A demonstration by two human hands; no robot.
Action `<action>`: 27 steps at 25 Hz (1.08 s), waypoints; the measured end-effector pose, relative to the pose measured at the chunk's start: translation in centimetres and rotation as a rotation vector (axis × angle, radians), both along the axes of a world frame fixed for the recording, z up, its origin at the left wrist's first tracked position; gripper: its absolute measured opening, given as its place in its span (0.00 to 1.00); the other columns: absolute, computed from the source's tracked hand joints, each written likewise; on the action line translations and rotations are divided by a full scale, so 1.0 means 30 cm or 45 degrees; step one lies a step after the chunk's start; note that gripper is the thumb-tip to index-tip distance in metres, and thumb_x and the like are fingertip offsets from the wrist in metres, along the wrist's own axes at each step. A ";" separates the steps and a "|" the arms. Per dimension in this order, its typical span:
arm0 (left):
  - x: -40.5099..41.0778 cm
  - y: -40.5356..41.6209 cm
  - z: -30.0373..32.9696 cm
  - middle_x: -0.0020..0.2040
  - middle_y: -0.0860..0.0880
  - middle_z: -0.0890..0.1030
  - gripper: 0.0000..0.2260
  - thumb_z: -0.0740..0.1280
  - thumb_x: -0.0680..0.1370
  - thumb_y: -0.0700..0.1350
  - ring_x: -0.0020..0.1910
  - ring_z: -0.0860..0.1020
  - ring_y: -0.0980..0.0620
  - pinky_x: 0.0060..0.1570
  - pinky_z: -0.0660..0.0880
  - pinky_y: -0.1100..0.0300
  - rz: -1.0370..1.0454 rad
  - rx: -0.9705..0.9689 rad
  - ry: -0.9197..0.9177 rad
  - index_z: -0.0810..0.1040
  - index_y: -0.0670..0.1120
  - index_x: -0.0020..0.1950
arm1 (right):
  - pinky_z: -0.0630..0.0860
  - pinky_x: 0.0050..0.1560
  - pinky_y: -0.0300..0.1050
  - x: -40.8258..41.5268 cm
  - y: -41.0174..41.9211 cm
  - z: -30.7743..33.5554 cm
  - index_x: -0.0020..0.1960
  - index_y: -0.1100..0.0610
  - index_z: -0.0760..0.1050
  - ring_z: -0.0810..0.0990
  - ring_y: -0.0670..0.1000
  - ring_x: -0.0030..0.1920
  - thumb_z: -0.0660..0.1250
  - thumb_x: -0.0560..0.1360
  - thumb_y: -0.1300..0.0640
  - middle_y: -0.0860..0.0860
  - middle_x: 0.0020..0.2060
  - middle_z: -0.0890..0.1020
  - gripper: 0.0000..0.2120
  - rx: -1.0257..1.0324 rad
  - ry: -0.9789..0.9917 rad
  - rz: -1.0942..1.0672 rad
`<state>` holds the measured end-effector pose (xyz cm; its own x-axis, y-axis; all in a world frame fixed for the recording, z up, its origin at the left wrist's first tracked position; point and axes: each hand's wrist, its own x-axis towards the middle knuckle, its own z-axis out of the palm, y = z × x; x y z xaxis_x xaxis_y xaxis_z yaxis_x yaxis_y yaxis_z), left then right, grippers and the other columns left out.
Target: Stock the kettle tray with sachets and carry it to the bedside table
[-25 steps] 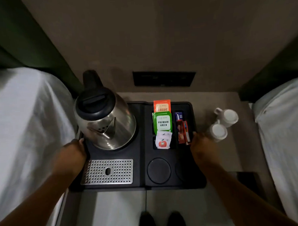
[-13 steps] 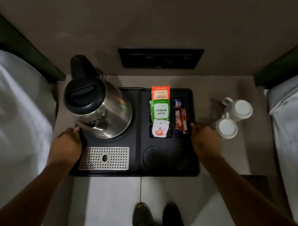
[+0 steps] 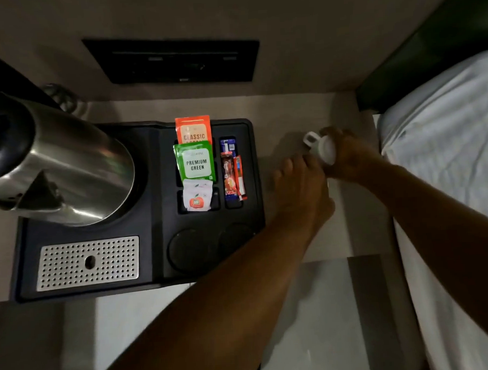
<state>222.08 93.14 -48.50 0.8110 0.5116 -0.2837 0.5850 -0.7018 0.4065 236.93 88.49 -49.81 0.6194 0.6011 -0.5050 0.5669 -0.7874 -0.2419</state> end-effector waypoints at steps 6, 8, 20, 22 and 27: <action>-0.220 0.028 0.033 0.59 0.42 0.75 0.35 0.79 0.66 0.44 0.57 0.73 0.43 0.56 0.72 0.51 0.057 -0.094 -0.302 0.68 0.42 0.68 | 0.76 0.51 0.55 -0.214 -0.149 0.112 0.66 0.53 0.66 0.77 0.62 0.55 0.79 0.59 0.46 0.59 0.59 0.76 0.40 0.413 -0.257 -0.413; -0.449 0.055 0.060 0.56 0.44 0.75 0.36 0.81 0.61 0.43 0.53 0.74 0.43 0.51 0.74 0.50 0.220 -0.077 -0.394 0.68 0.44 0.65 | 0.73 0.46 0.48 -0.459 -0.171 0.148 0.63 0.49 0.66 0.77 0.59 0.51 0.79 0.60 0.47 0.55 0.56 0.75 0.37 0.584 -0.134 -0.342; -0.777 0.158 -0.055 0.54 0.40 0.80 0.40 0.85 0.58 0.49 0.51 0.79 0.40 0.49 0.77 0.51 0.285 0.052 -0.186 0.71 0.40 0.63 | 0.70 0.59 0.49 -0.869 0.006 0.022 0.68 0.49 0.62 0.67 0.54 0.61 0.79 0.61 0.51 0.54 0.62 0.69 0.41 0.242 -0.011 -0.068; -0.779 0.167 -0.064 0.56 0.40 0.79 0.39 0.84 0.61 0.51 0.54 0.77 0.40 0.51 0.77 0.50 0.259 0.068 -0.162 0.71 0.40 0.65 | 0.70 0.58 0.49 -0.873 0.022 0.020 0.68 0.51 0.62 0.67 0.55 0.61 0.79 0.60 0.49 0.54 0.62 0.69 0.42 0.210 -0.017 -0.054; -0.766 0.183 -0.020 0.69 0.42 0.70 0.43 0.73 0.70 0.63 0.66 0.67 0.44 0.64 0.69 0.52 0.170 0.149 0.028 0.60 0.42 0.75 | 0.68 0.63 0.51 -0.859 0.055 0.104 0.75 0.56 0.53 0.64 0.57 0.65 0.77 0.60 0.39 0.56 0.67 0.65 0.54 0.102 0.005 0.015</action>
